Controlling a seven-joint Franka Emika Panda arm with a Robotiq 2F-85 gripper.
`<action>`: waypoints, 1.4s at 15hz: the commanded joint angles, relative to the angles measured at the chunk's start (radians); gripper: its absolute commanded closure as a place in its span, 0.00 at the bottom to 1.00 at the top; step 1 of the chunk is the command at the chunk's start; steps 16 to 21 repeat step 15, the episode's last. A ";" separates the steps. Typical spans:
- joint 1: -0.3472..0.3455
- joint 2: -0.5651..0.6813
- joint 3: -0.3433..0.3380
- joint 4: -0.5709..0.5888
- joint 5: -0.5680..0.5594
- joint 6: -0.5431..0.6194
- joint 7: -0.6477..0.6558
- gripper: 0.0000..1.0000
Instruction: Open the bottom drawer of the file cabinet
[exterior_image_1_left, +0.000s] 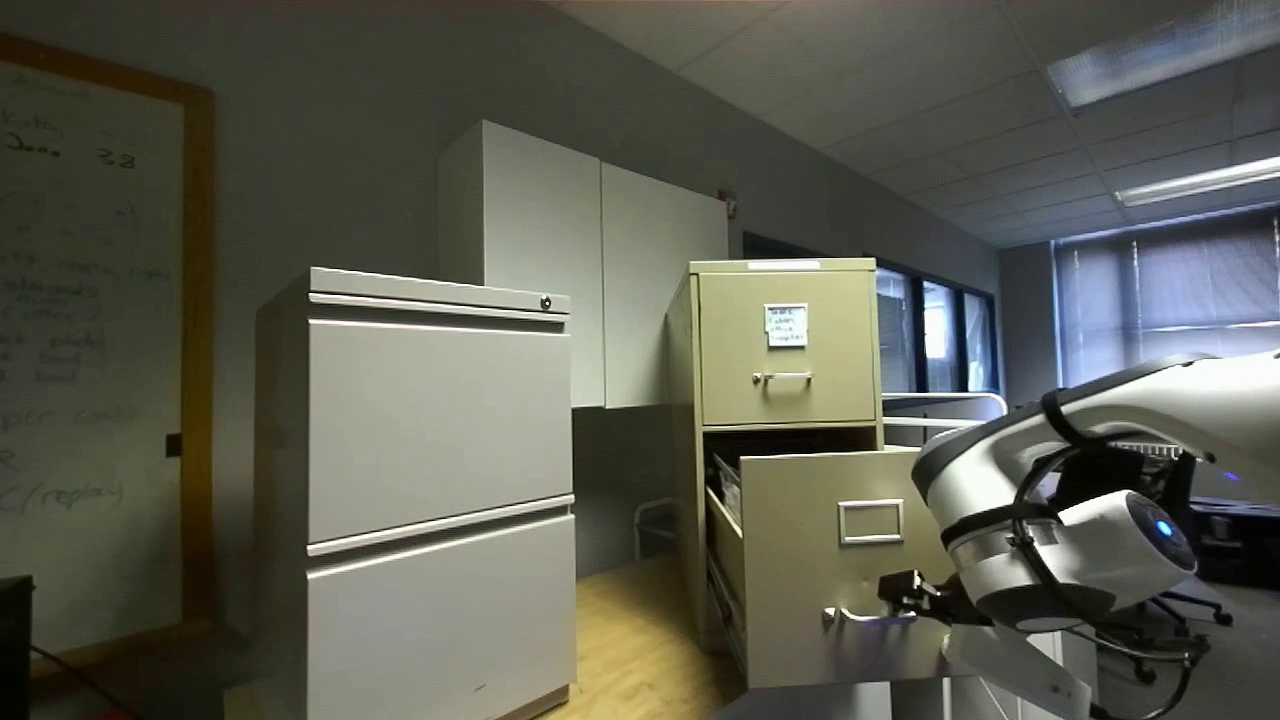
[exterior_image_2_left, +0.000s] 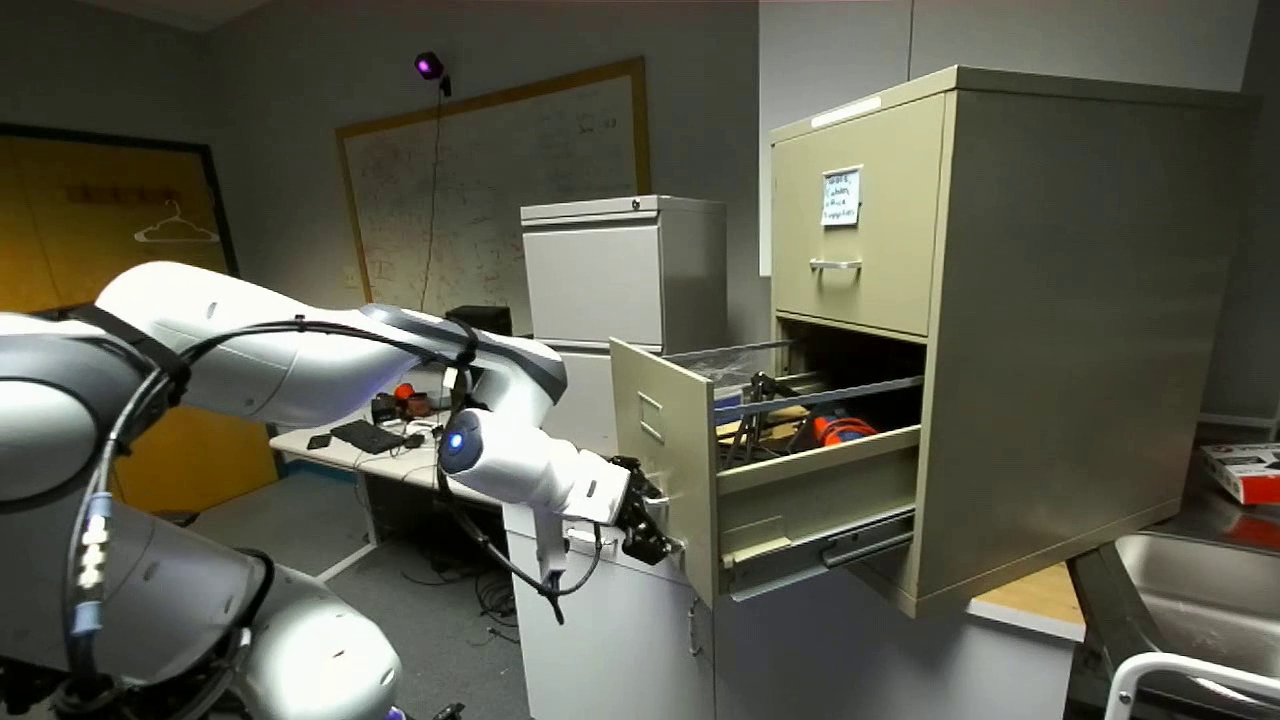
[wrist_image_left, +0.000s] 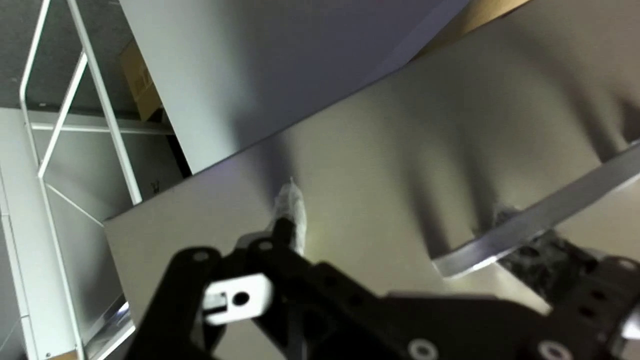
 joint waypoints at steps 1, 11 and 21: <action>0.023 -0.181 0.068 0.000 0.143 0.090 -0.200 0.00; 0.121 -0.134 0.052 0.013 0.323 0.103 -0.477 0.00; 0.272 -0.035 -0.128 0.003 0.427 0.110 -0.661 0.00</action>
